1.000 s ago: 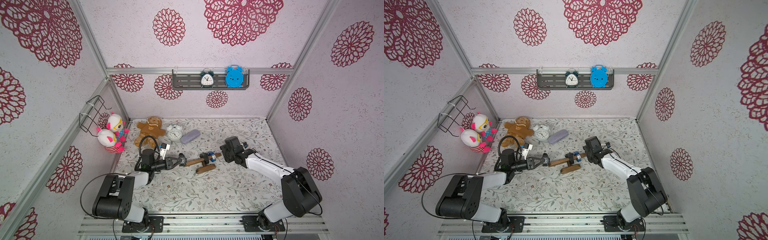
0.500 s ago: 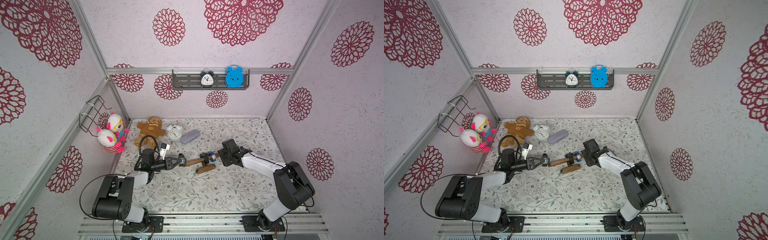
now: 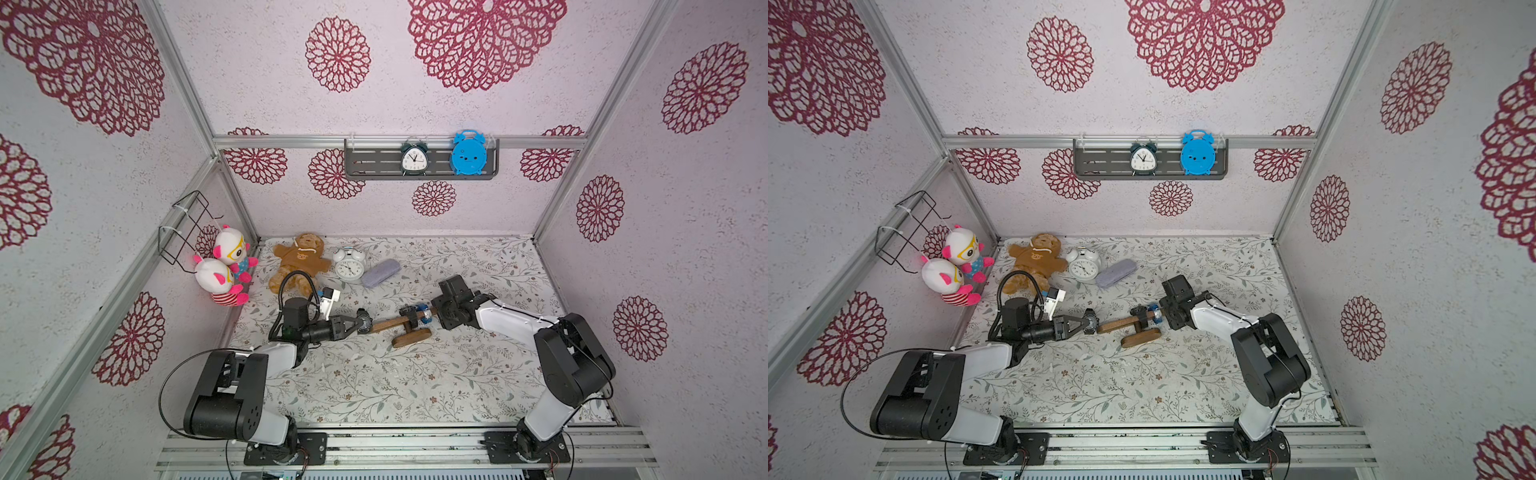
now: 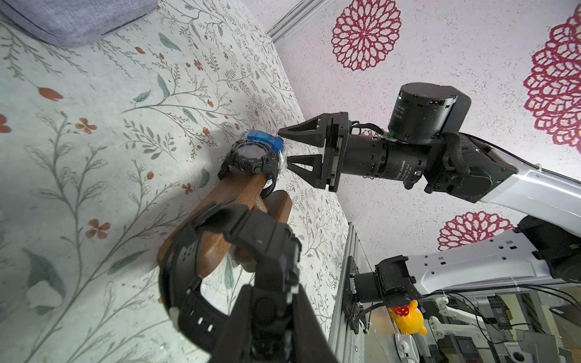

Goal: Place watch on stand
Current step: Adjust the stand at the center of the board.

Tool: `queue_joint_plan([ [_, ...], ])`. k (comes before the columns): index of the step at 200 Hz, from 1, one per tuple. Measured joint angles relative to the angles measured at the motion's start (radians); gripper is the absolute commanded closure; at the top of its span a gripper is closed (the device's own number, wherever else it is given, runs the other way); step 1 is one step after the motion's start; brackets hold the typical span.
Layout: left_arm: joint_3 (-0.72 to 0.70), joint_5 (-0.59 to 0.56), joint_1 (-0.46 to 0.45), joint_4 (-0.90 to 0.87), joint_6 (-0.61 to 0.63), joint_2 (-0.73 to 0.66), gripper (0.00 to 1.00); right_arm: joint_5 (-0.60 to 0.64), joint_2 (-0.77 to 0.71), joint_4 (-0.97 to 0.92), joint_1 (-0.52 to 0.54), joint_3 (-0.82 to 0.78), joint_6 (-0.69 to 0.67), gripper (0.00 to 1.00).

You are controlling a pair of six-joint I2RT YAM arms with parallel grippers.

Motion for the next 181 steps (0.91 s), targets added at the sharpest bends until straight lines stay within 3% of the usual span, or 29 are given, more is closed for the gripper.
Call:
queue_joint_plan([
  [181,0.01,-0.002,0.0,-0.009,0.003,0.0,0.9,-0.002,0.053,0.056,0.018,0.013,0.033,0.53],
])
